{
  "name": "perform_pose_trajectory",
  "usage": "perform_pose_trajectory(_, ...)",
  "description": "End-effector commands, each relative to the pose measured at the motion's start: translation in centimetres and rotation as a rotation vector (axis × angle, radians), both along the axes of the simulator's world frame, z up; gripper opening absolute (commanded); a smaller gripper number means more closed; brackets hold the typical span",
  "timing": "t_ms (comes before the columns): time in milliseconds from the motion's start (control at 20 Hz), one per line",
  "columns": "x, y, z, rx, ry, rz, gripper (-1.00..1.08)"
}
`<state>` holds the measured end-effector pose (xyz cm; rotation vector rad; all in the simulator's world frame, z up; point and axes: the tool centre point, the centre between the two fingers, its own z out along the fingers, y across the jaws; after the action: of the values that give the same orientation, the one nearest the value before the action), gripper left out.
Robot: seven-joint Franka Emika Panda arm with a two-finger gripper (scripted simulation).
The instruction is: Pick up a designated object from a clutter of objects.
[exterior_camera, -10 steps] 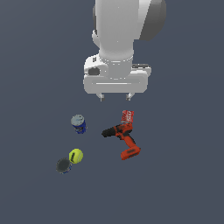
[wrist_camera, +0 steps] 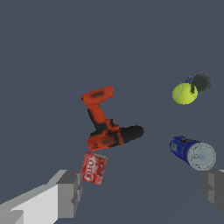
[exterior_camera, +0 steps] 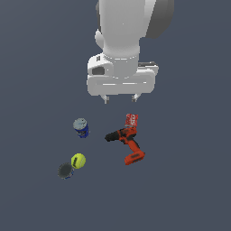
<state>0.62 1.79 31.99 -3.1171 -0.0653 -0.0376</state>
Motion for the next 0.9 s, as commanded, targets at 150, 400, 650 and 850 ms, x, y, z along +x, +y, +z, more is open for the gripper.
perform_pose_trajectory(150,0.1,0.3,0.4,0.006,-0.008,0.009,1.0)
perform_pose_trajectory(400,0.2,-0.1,0.1,0.005,-0.008,0.016,1.0)
perform_pose_trajectory(650,0.3,-1.1,-0.9,0.004,-0.007,0.041,1.0)
perform_pose_trajectory(850,0.4,-2.4,-2.2,0.004,-0.007,0.071,1.0)
